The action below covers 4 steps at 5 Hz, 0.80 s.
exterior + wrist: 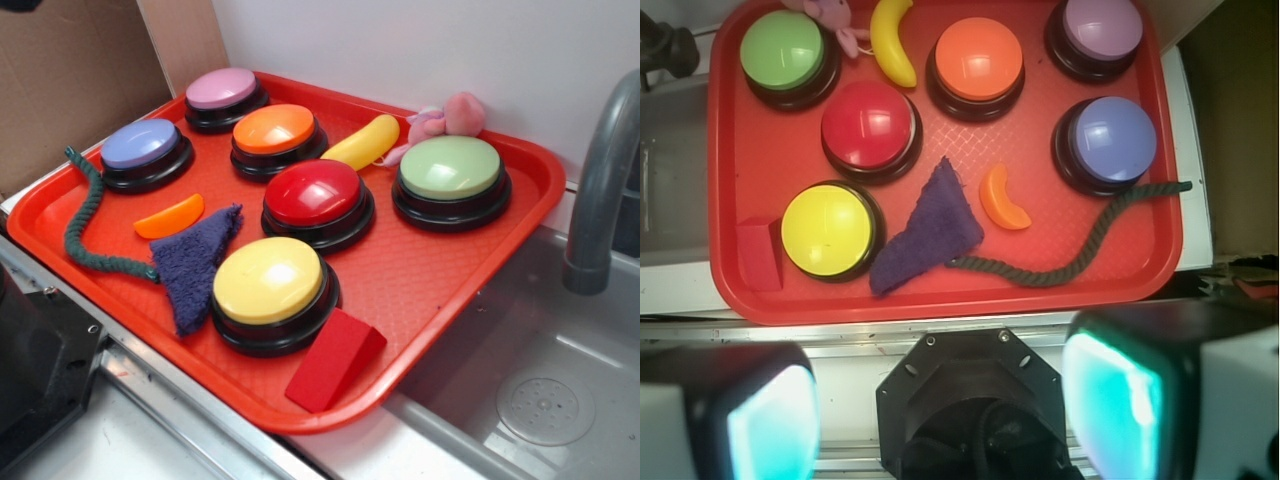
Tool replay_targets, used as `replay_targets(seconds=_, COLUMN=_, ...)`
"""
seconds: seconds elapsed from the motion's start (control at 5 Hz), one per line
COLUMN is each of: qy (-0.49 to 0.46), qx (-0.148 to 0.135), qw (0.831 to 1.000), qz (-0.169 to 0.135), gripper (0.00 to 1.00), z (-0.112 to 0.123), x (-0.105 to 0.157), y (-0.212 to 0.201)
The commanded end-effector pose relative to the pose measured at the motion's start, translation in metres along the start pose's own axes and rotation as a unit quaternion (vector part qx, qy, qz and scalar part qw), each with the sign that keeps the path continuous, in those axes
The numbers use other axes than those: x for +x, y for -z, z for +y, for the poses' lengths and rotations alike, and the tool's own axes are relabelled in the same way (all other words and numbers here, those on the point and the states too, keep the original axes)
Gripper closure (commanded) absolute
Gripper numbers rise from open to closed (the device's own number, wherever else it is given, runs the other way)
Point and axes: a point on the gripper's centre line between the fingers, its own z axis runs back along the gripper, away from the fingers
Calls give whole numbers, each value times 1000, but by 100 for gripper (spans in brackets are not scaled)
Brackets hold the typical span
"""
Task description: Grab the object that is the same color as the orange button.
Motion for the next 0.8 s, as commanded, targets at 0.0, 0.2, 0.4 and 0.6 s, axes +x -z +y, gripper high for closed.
replay_targets(seconds=0.0, qy=0, qx=0, qw=1000, qz=0, gripper=0, z=0, x=0, y=0)
replay_targets(seconds=0.2, qy=42, qx=19, qw=998, qz=-33, gripper=0, z=0, x=15, y=18)
replay_targets(seconds=0.4, qy=59, qx=0, qw=998, qz=-37, gripper=0, z=4, x=25, y=38)
replay_targets(seconds=0.6, qy=80, qx=4, qw=996, qz=-42, gripper=0, z=14, x=34, y=55)
